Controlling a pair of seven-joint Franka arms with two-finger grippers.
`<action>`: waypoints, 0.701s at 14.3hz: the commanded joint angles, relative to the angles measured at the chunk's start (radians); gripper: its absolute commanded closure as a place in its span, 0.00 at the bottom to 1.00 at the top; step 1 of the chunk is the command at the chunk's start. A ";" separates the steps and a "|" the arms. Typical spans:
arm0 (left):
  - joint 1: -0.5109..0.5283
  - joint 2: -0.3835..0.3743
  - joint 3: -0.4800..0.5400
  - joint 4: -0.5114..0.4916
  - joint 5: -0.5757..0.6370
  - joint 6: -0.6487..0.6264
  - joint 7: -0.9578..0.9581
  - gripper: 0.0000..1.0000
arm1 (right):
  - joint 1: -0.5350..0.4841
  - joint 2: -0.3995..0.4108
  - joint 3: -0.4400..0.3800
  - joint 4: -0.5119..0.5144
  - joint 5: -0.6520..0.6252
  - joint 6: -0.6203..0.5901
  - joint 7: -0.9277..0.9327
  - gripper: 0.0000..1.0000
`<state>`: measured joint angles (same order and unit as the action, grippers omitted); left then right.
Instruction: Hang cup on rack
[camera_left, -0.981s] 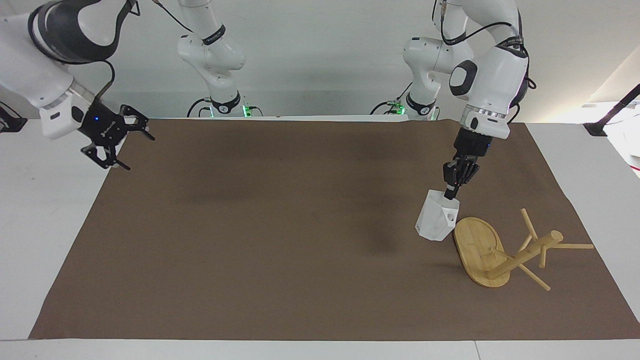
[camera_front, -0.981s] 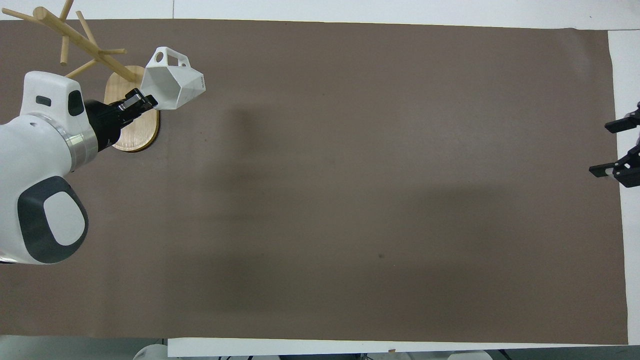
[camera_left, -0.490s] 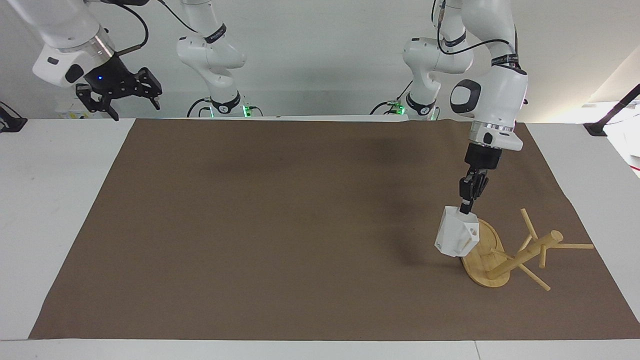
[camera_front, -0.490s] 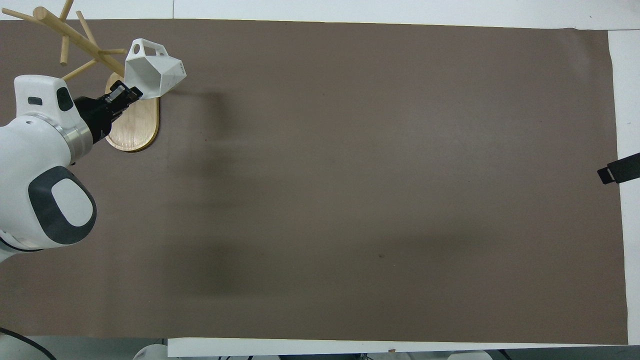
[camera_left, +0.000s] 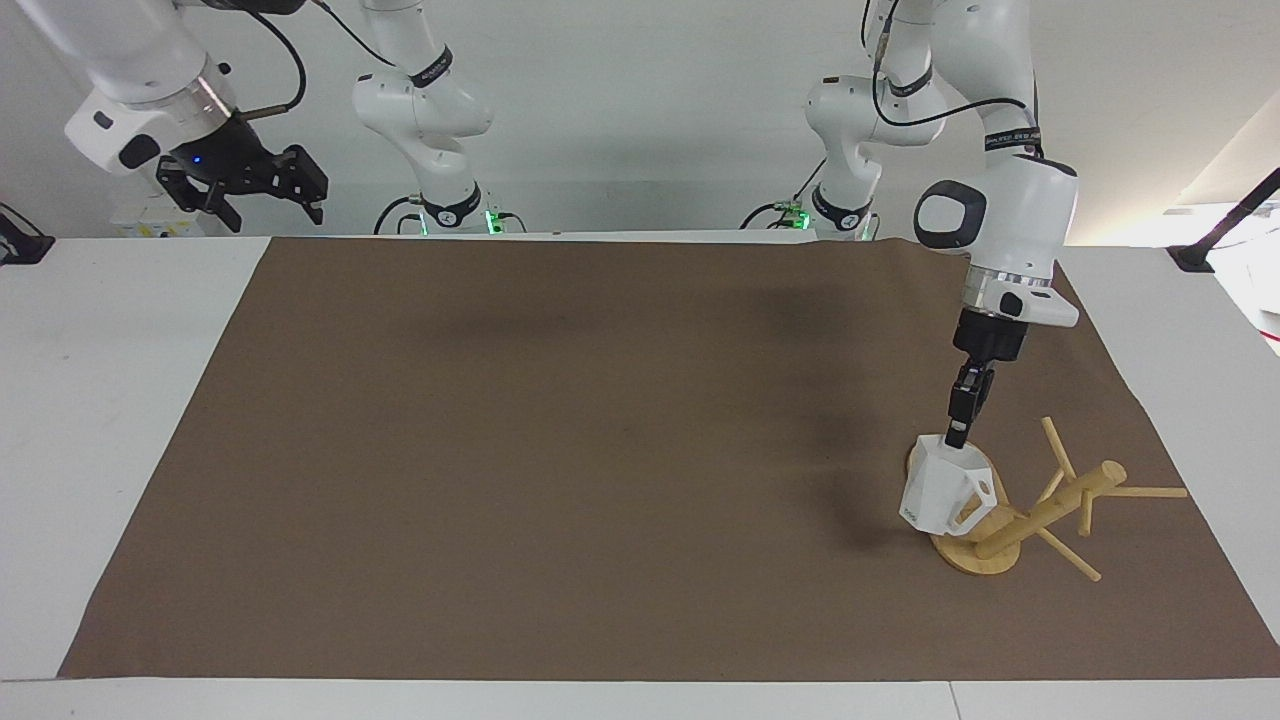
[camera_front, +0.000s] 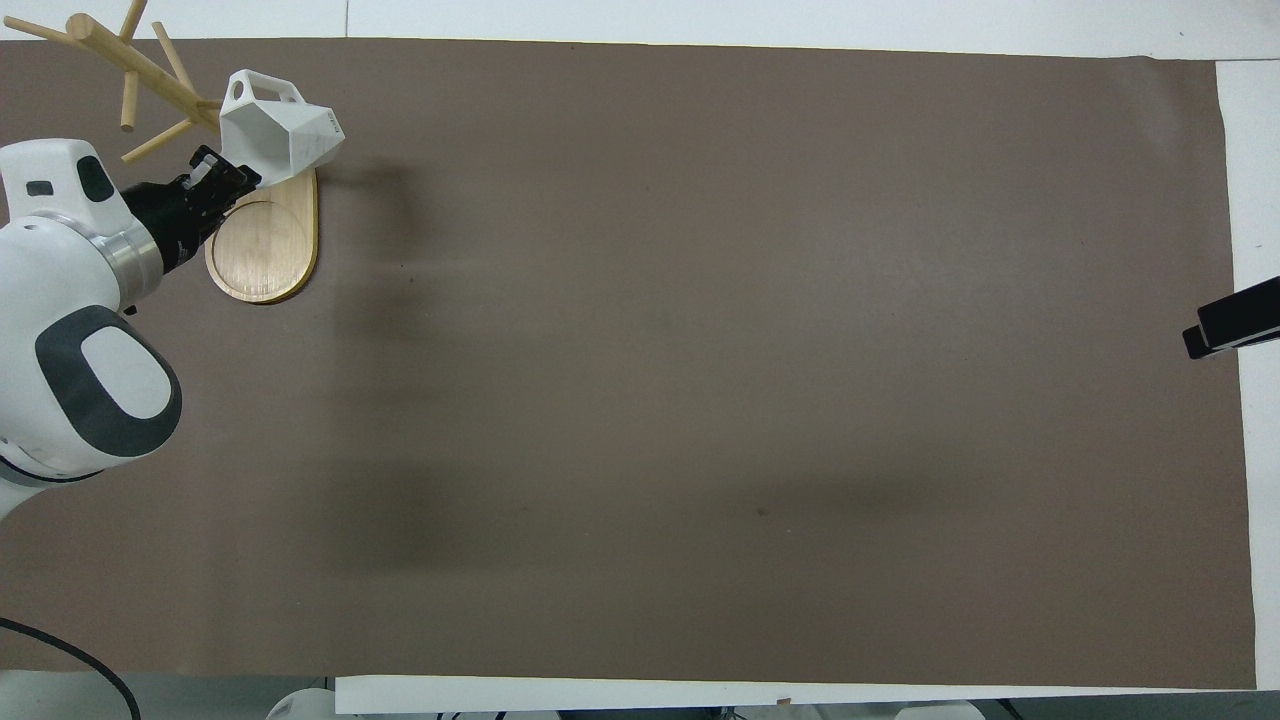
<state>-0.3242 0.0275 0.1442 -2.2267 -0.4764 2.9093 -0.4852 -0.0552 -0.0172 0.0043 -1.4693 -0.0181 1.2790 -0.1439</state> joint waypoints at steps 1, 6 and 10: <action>0.023 0.045 -0.011 0.033 -0.024 0.011 0.019 1.00 | 0.029 0.013 -0.032 0.021 -0.014 -0.021 0.015 0.00; 0.046 0.048 -0.003 0.033 -0.033 -0.001 0.043 0.71 | 0.034 0.008 -0.046 0.009 -0.009 -0.024 0.018 0.00; 0.050 0.013 0.003 0.012 -0.034 -0.085 0.139 0.00 | 0.032 0.008 -0.046 0.010 -0.008 -0.023 0.067 0.00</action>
<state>-0.2820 0.0630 0.1472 -2.2133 -0.4886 2.8881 -0.3901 -0.0290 -0.0142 -0.0366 -1.4692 -0.0190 1.2711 -0.1055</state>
